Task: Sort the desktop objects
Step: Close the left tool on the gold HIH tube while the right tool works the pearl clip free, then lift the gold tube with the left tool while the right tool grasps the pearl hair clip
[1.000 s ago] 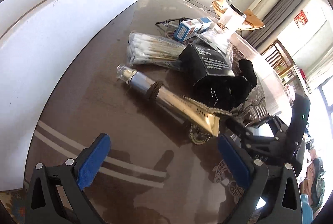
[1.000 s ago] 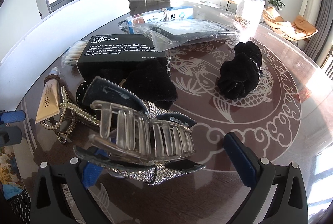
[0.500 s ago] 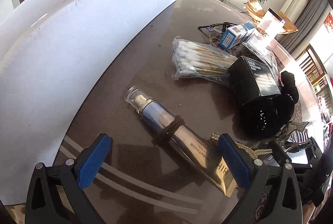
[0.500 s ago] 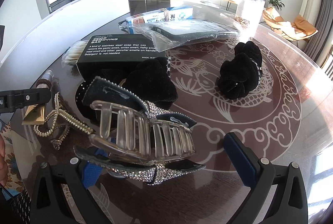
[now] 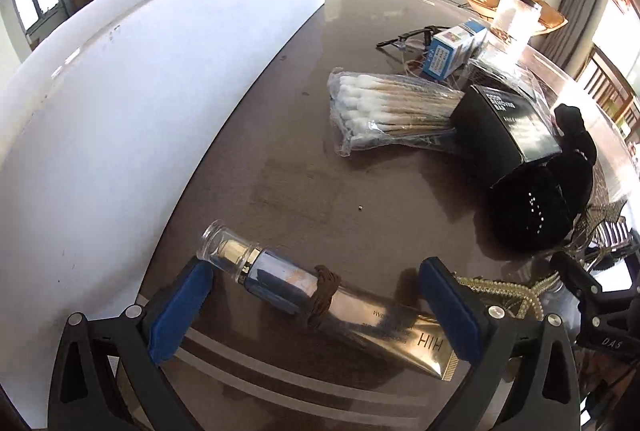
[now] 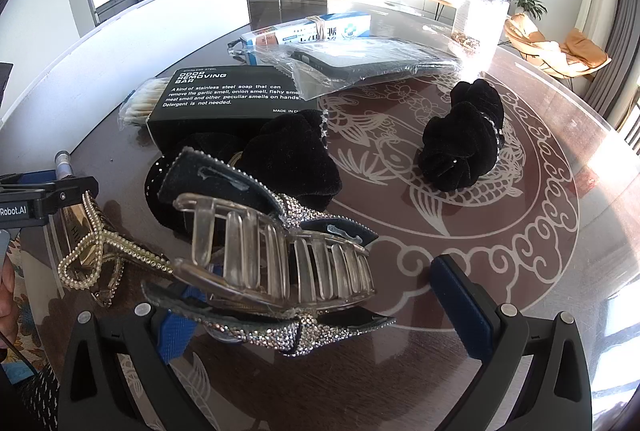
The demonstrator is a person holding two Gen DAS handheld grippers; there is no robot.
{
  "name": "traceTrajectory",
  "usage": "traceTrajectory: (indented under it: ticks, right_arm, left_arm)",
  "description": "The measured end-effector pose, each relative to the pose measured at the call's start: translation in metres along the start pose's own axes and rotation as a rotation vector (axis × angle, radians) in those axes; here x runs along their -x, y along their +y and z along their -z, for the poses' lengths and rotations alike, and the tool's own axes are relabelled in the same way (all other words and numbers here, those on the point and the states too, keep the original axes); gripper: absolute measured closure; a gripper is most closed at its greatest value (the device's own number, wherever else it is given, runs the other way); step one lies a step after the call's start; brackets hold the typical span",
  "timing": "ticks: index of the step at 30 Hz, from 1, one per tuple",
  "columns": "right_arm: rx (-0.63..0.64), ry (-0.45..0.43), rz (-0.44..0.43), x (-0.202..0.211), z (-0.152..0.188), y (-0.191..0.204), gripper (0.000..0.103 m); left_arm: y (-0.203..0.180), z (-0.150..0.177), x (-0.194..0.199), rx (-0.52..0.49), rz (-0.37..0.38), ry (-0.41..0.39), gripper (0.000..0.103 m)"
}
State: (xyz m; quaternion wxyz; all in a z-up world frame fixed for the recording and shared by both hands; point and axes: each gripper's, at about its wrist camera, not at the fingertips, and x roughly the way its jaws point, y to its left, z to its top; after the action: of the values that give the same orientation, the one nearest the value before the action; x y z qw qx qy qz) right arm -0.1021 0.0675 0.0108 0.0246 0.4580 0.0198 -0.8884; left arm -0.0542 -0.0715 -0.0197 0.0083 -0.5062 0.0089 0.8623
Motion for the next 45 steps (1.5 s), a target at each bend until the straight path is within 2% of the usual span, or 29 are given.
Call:
traceTrajectory:
  ticks: [2, 7, 11, 16, 20, 21, 23, 24, 25, 26, 27, 35, 37, 40, 42, 45]
  right_arm:
    - [0.0, 0.0, 0.0, 0.0, 0.0, 0.0, 0.0]
    - [-0.006, 0.0, 0.002, 0.002, -0.001, -0.003, 0.0]
    - [-0.006, 0.0, 0.002, 0.002, -0.001, -0.003, 0.0]
    - [-0.007, 0.0, 0.002, 0.002, -0.001, -0.003, 0.0]
    - [-0.006, 0.0, 0.002, 0.002, -0.001, -0.002, 0.0]
    - [-0.006, 0.0, 0.002, 0.002, -0.001, -0.002, 0.0]
    - [-0.006, 0.0, 0.002, 0.002, -0.001, -0.002, 0.0]
    - [-0.007, 0.0, 0.002, 0.002, -0.001, -0.002, 0.0]
    - [-0.006, 0.0, 0.002, 0.002, -0.001, -0.002, 0.0]
    - [-0.006, 0.0, 0.002, 0.002, -0.001, -0.002, 0.0]
    - [-0.006, 0.0, 0.002, 0.002, -0.001, -0.002, 0.0]
    - [-0.026, -0.008, -0.022, 0.004, 0.0, -0.006, 0.0]
    - [-0.075, -0.019, -0.037, 0.013, 0.009, -0.013, 0.0]
    - [-0.182, -0.029, 0.021, 0.033, 0.031, -0.017, 0.0]
    - [-0.23, -0.055, -0.022, 0.05, 0.044, -0.007, 0.0]
    - [-0.195, -0.056, -0.004, 0.06, 0.047, 0.016, 0.0]
  left_arm:
    - [-0.004, 0.0, 0.001, -0.083, 0.049, -0.033, 0.0]
    - [-0.001, -0.015, -0.006, -0.198, 0.129, -0.005, 0.0]
    - [0.008, -0.007, -0.002, -0.159, 0.086, 0.024, 0.0]
    - [0.018, 0.017, 0.011, -0.058, 0.034, 0.03, 0.0]
    - [0.018, 0.017, 0.007, -0.08, 0.051, -0.006, 0.0]
    - [0.009, 0.009, 0.003, -0.09, 0.055, -0.018, 0.002]
    - [0.007, 0.004, 0.007, -0.106, 0.064, -0.056, 0.031]
    - [0.006, 0.002, 0.009, -0.116, 0.071, -0.063, 0.04]
    - [0.005, 0.001, 0.011, -0.125, 0.074, -0.066, 0.059]
    - [0.003, -0.002, 0.012, -0.134, 0.076, -0.065, 0.07]
    - [0.002, -0.003, 0.013, -0.14, 0.082, -0.062, 0.073]
    - [0.007, 0.005, 0.015, -0.144, 0.09, -0.076, 0.073]
    - [0.012, 0.01, 0.017, -0.151, 0.098, -0.081, 0.073]
    - [0.014, 0.017, 0.02, -0.167, 0.098, -0.106, 0.073]
    - [0.014, 0.017, 0.02, -0.162, 0.098, -0.11, 0.073]
    - [0.015, 0.017, 0.02, -0.157, 0.101, -0.111, 0.073]
